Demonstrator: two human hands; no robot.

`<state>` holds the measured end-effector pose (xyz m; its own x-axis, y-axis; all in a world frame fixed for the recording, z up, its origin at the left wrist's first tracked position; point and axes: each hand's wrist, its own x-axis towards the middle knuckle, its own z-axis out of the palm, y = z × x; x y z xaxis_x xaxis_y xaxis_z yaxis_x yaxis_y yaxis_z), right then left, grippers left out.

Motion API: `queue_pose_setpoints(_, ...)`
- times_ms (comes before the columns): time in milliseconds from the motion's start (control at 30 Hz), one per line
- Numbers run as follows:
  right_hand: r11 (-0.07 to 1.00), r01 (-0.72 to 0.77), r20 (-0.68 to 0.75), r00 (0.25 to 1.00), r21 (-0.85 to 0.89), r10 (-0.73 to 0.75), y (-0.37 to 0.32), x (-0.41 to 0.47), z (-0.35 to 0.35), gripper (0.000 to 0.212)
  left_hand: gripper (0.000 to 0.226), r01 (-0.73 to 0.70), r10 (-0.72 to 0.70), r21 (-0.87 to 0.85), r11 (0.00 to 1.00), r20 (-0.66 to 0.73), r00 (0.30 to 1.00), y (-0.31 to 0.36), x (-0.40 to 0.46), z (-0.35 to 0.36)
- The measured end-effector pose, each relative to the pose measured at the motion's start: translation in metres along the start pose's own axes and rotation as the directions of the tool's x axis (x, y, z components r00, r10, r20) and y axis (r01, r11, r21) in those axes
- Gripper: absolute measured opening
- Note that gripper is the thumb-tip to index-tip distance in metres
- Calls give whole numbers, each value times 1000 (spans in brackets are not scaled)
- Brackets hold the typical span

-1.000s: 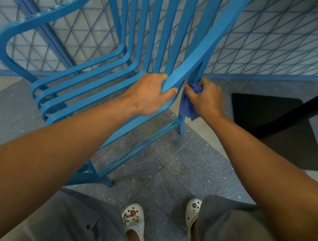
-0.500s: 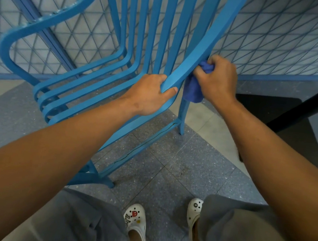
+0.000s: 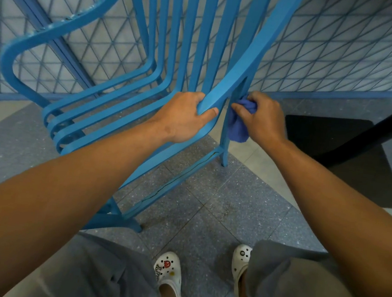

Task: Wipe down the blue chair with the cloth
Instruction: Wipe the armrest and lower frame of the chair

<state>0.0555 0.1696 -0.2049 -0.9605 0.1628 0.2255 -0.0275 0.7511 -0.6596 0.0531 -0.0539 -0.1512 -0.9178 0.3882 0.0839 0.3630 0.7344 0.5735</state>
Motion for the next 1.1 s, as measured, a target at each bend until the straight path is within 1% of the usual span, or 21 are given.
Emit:
queue_pose_setpoints(67, 996, -50, 73, 996, -70, 55, 5, -4, 7, 23, 31, 1, -1, 4, 1000, -3, 1000, 1, 0, 0)
queue_pose_setpoints(133, 997, -35, 80, 996, -71, 41, 4, -1, 5, 25, 31, 4, -4, 4, 1000, -4, 1000, 1, 0, 0)
queue_pose_setpoints(167, 999, -17, 65, 998, -45, 20, 2, 2, 2, 25, 30, 5, -5, 0, 1000, -4, 1000, 1, 0, 0)
queue_pose_setpoints(233, 1000, 18, -16, 1000, 23, -17, -5, 8, -5, 25, 30, 11, -11, -7, 1000, 1, 1000, 1, 0, 0)
queue_pose_setpoints(300, 995, 31, -101, 995, 97, -21, -8, 12, -8, 26, 30, 19, -19, -2, 1000, 9, 1000, 1, 0, 0)
queue_pose_setpoints(333, 993, 23, -106, 994, 118, -10, -8, 11, -7, 27, 30, 23, -23, -4, 1000, 10, 1000, 2, 0, 0)
queue_pose_setpoints(367, 994, 8, -79, 997, 111, 1, -6, 8, -4, 26, 30, 25, -24, -6, 1000, 6, 1000, 3, 0, 0)
queue_pose_setpoints(467, 999, -48, 66, 997, 1, 48, 5, -2, 6, 22, 30, 19, -19, 7, 1000, -4, 1000, 6, -3, -2)
queue_pose_setpoints(567, 999, -48, 78, 996, 5, 48, 9, -7, 8, 22, 26, 3, 0, 93, 996, -32, 999, 9, -8, -3)
queue_pose_setpoints(633, 999, -50, 72, 996, 21, 48, 8, -7, 5, 21, 26, -39, 57, 180, 983, -95, 994, 11, -12, -3)
queue_pose_setpoints(700, 996, -71, 76, 995, 57, 67, 12, -10, 1, 23, 31, -94, 139, 230, 969, -189, 972, 15, -20, -3)
queue_pose_setpoints(767, 991, -95, 81, 993, 99, 87, 19, -14, -5, 22, 34, -207, 269, 229, 951, -287, 919, 21, -32, 2)
queue_pose_setpoints(800, 987, -106, 83, 992, 120, 97, 21, -16, -9, 21, 33, -277, 340, 231, 933, -311, 887, 26, -40, 9)
queue_pose_setpoints(833, 982, -119, 86, 991, 145, 107, 23, -17, -12, 21, 31, -341, 400, 228, 912, -305, 864, 31, -48, 17)
queue_pose_setpoints(867, 977, -129, 91, 989, 168, 115, 24, -17, -15, 21, 29, -388, 436, 211, 897, -272, 858, 34, -55, 27)
queue_pose_setpoints(900, 974, -135, 98, 988, 184, 119, 24, -18, -16, 21, 27, -408, 441, 180, 895, -228, 868, 34, -62, 37)
queue_pose_setpoints(933, 972, -137, 106, 987, 194, 118, 24, -19, -17, 22, 26, -396, 417, 140, 907, -184, 890, 32, -67, 45)
queue_pose_setpoints(967, 970, -137, 118, 986, 203, 114, 25, -20, -16, 24, 25, -351, 363, 100, 931, -143, 921, 28, -70, 52)
queue_pose_setpoints(1033, 965, -157, 173, 977, 210, 121, 25, -23, -12, 30, 25, -197, 199, 45, 979, -67, 978, 13, -72, 60)
queue_pose_setpoints(1100, 959, -208, 264, 952, 195, 153, 27, -26, -4, 31, 28, -72, 73, 49, 996, -21, 997, -6, -72, 64)
